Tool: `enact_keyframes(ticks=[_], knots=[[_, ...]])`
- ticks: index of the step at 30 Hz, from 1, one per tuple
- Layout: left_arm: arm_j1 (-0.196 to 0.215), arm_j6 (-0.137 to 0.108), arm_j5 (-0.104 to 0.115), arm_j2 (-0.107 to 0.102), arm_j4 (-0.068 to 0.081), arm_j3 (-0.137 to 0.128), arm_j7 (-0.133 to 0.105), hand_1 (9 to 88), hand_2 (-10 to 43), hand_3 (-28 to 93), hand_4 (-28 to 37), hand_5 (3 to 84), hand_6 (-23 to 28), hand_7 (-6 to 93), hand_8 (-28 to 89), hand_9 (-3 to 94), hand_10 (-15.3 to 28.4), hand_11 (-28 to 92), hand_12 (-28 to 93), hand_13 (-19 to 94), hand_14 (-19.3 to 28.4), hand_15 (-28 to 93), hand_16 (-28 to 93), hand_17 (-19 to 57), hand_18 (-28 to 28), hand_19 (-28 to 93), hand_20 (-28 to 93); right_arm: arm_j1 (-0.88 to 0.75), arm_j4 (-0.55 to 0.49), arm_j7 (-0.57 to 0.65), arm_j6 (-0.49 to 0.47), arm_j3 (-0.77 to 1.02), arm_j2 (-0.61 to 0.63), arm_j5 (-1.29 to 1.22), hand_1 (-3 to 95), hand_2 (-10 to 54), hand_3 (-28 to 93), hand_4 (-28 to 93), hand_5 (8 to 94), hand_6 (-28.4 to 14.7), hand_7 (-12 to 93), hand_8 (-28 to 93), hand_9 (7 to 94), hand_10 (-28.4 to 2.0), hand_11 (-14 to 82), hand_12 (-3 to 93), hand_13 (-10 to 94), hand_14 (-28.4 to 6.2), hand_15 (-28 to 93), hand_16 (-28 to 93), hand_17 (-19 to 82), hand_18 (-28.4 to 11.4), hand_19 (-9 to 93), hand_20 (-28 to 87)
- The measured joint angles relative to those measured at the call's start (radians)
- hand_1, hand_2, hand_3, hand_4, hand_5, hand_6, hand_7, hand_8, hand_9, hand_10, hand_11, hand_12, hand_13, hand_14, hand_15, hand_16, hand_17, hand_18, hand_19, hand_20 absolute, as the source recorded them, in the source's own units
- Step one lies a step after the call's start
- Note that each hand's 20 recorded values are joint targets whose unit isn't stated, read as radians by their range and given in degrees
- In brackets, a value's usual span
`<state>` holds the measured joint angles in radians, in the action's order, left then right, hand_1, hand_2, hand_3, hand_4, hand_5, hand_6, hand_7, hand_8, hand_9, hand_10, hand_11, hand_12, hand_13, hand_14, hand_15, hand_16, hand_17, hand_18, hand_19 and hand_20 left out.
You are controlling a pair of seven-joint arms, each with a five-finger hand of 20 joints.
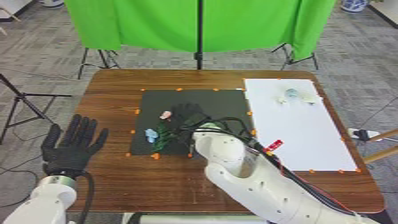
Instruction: Arrange flowers
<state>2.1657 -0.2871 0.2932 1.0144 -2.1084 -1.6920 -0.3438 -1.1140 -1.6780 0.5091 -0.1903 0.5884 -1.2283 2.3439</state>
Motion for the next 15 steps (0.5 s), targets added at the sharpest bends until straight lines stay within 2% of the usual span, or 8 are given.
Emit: enact_keyframes(ticks=[5, 9, 12, 15], knots=[[-0.001, 0.000, 0.000, 0.007, 0.000, 0.001, 0.000, 29.2, 12.5, 75, -28.3, 44.4, 7.2, 22.9, -12, 41.0, 15.3, 30, 13, 33, 15.5, 46, -6, -4.8, 15.4, 40, 19, -0.011, -0.028, 0.026, 0.014, 0.040, 0.002, -0.006, 40.2, -9.5, 74, -26, 50.8, -9.4, 14, -9, 49.9, -22.2, 16.3, 18.5, 48, -18.3, 55, 19, 32, -23.7, 82, 28], [0.000, 0.008, -0.008, 0.014, 0.001, 0.001, -0.003, 29.2, 12.6, 74, -28.3, 44.4, 7.2, 22.7, -12, 41.0, 15.3, 30, 13, 33, 15.5, 46, -6, -4.9, 15.4, 40, 19, -0.011, -0.045, 0.019, 0.076, 0.079, 0.032, -0.006, 39.7, -9.3, 75, -25, 47.5, -9.7, 13, -9, 46.1, -22.8, 15.5, 18.7, 42, -19.6, 51, 17, 28, -22.8, 76, 25], [0.012, 0.017, -0.033, 0.016, -0.002, -0.001, -0.018, 29.2, 12.6, 74, -28.3, 44.3, 7.1, 22.5, -12, 41.0, 15.3, 30, 13, 33, 15.5, 46, -6, -4.8, 15.3, 40, 19, 0.005, -0.040, 0.018, 0.106, 0.111, 0.080, -0.015, 39.8, -8.8, 76, -26, 43.0, -9.1, 14, -9, 40.4, -23.0, 13.8, 18.4, 35, -19.7, 47, 14, 23, -22.3, 71, 23], [0.033, 0.022, -0.081, 0.016, -0.006, -0.004, -0.034, 29.1, 12.6, 74, -28.3, 44.1, 7.1, 22.3, -12, 40.9, 15.2, 29, 13, 33, 15.5, 45, -6, -4.8, 15.3, 40, 19, 0.031, -0.013, -0.003, 0.061, 0.164, 0.138, -0.041, 41.2, -9.1, 77, -26, 41.5, -8.7, 14, -9, 38.5, -22.6, 12.7, 18.0, 32, -19.9, 44, 13, 21, -22.5, 68, 21]])
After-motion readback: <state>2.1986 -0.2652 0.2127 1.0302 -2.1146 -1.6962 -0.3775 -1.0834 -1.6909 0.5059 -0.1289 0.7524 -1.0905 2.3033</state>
